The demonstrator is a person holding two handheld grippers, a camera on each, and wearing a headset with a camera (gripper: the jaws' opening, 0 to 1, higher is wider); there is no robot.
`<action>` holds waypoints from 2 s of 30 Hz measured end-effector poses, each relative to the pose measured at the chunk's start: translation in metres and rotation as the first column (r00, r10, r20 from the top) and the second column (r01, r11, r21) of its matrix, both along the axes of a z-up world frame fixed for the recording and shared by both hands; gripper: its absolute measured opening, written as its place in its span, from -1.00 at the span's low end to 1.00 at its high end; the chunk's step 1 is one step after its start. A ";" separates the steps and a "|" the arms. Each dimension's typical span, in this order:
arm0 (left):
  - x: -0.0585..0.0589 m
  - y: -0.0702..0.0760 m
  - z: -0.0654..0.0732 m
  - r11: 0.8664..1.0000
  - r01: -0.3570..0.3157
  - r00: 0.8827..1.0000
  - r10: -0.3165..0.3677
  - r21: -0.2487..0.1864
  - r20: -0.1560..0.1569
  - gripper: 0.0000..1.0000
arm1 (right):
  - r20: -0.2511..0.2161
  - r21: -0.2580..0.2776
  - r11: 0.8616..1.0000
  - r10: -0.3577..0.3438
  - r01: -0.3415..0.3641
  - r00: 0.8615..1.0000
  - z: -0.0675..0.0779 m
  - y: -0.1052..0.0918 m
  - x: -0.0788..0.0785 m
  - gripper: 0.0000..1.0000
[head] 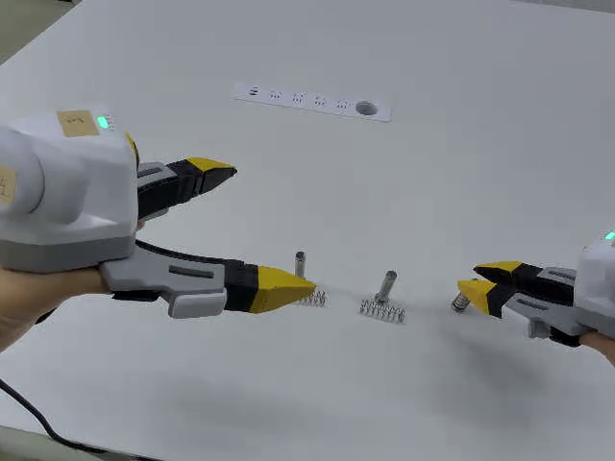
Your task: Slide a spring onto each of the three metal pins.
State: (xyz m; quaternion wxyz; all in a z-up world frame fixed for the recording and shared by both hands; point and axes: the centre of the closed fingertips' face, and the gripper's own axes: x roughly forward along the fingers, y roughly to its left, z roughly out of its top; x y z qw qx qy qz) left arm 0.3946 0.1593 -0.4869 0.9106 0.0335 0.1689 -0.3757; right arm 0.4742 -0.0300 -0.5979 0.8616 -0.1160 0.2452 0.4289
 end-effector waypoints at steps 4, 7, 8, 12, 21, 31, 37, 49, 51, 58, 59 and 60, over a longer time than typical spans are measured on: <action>0.001 -0.001 0.004 1.000 -0.002 1.000 0.002 -0.009 0.013 0.85 | 0.029 0.014 1.000 0.017 -0.017 0.999 0.013 0.006 -0.004 -0.60; 0.001 -0.003 0.003 1.000 0.008 1.000 -0.008 -0.004 0.011 0.84 | 0.057 0.021 0.999 0.041 -0.042 0.998 0.024 0.013 -0.008 -0.59; 0.000 -0.003 0.003 1.000 0.012 1.000 -0.012 -0.003 0.011 0.84 | 0.064 0.018 0.998 0.051 -0.053 0.997 0.025 0.015 -0.009 -0.59; 0.000 -0.008 0.004 1.000 0.029 1.000 -0.029 -0.011 0.006 0.81 | 0.084 -0.028 0.987 0.161 -0.159 0.983 0.028 0.032 -0.024 -0.59; -0.002 -0.012 0.003 0.999 0.037 0.999 -0.037 -0.014 -0.002 0.78 | 0.045 -0.034 0.975 0.220 -0.219 0.974 0.008 0.057 -0.042 -0.59; -0.003 -0.010 0.000 0.999 0.033 0.999 -0.033 -0.012 -0.010 0.78 | -0.024 -0.118 0.958 0.260 -0.261 0.965 -0.029 0.065 -0.049 -0.58; -0.002 -0.008 0.001 0.999 0.031 0.999 -0.031 -0.012 -0.012 0.78 | -0.055 -0.147 0.955 0.252 -0.257 0.966 -0.047 0.070 -0.045 -0.58; -0.003 0.001 -0.002 1.000 0.015 1.000 -0.015 -0.001 -0.018 0.76 | -0.079 -0.182 0.954 0.229 -0.240 0.970 -0.063 0.070 -0.041 -0.60; -0.003 0.001 -0.001 1.000 0.013 1.000 -0.013 -0.004 -0.019 0.76 | -0.089 -0.182 0.955 0.221 -0.234 0.971 -0.065 0.069 -0.039 -0.60; -0.003 0.003 -0.002 1.000 0.008 1.000 -0.009 -0.004 -0.022 0.76 | -0.110 -0.166 0.955 0.232 -0.248 0.967 -0.066 0.070 -0.044 -0.67; -0.003 0.003 -0.003 1.000 0.009 1.000 -0.009 -0.004 -0.022 0.76 | -0.113 -0.163 0.955 0.232 -0.248 0.966 -0.066 0.070 -0.045 -0.68; -0.004 0.002 -0.003 1.000 0.010 1.000 -0.010 -0.004 -0.023 0.76 | -0.115 -0.160 0.955 0.235 -0.251 0.965 -0.066 0.071 -0.045 -0.69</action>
